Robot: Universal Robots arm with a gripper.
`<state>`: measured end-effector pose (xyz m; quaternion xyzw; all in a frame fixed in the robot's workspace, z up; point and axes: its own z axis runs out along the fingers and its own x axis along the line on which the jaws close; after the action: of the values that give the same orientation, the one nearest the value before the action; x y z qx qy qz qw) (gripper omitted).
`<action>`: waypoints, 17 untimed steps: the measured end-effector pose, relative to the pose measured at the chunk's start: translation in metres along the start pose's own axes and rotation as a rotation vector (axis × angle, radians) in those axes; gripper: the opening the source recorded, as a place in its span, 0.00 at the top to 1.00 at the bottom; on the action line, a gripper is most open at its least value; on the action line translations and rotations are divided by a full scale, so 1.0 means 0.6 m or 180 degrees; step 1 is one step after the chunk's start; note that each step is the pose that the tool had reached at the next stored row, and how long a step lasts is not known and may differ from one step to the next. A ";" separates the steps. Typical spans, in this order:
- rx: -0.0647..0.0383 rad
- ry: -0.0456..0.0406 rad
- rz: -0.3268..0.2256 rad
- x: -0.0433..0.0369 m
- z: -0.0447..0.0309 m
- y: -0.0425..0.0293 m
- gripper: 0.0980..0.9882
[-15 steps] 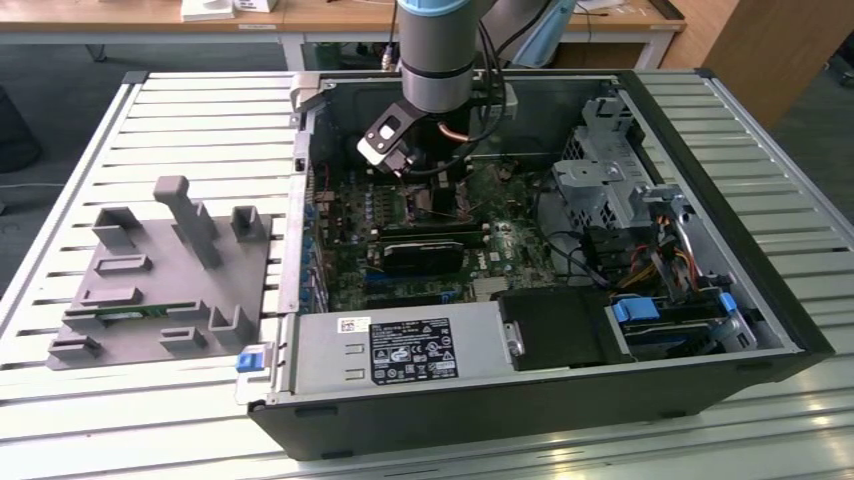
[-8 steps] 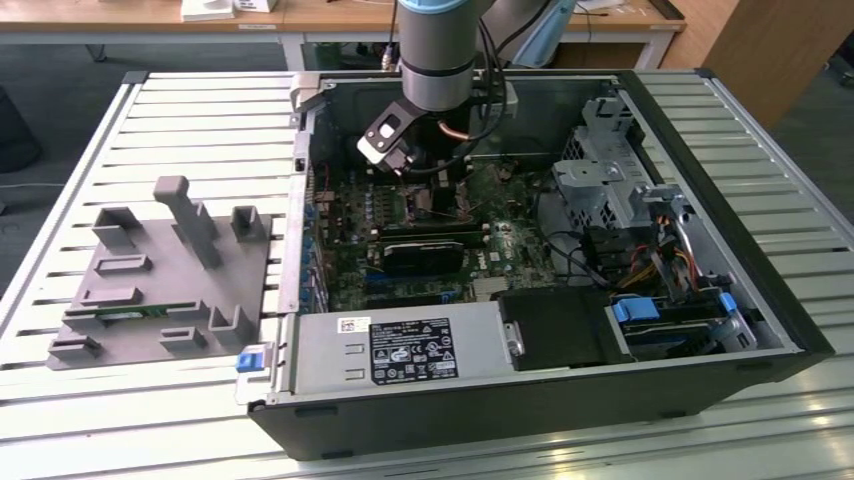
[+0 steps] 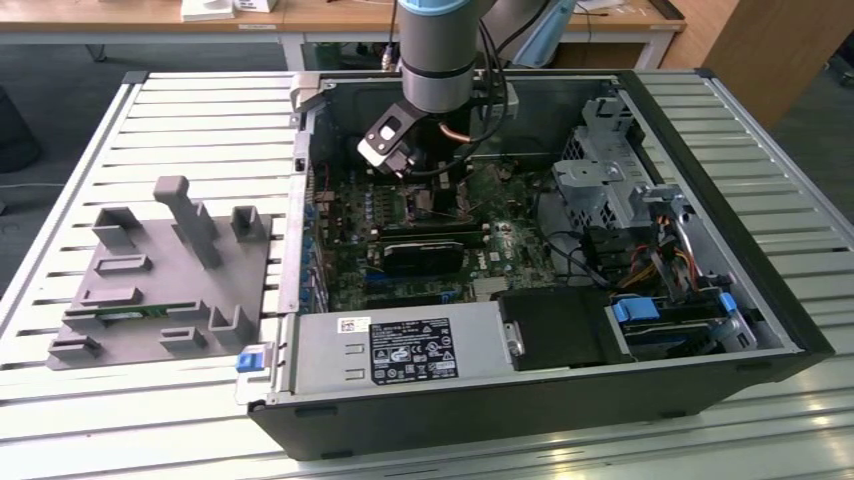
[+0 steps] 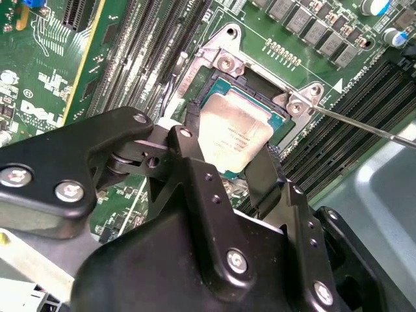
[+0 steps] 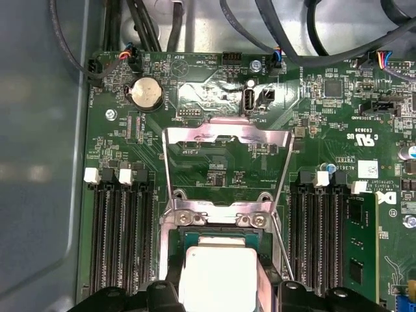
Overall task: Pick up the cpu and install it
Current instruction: 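Place the cpu into insertion slot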
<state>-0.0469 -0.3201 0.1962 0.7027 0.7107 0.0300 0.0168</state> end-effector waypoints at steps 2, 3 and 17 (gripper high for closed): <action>0.0000 0.0000 0.0000 0.000 0.000 0.000 0.52; 0.0000 0.0000 0.0000 0.000 0.000 0.000 0.52; 0.0000 -0.0001 0.0000 0.001 0.001 0.000 0.44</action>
<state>-0.0468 -0.3193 0.1956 0.7026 0.7107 0.0298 0.0169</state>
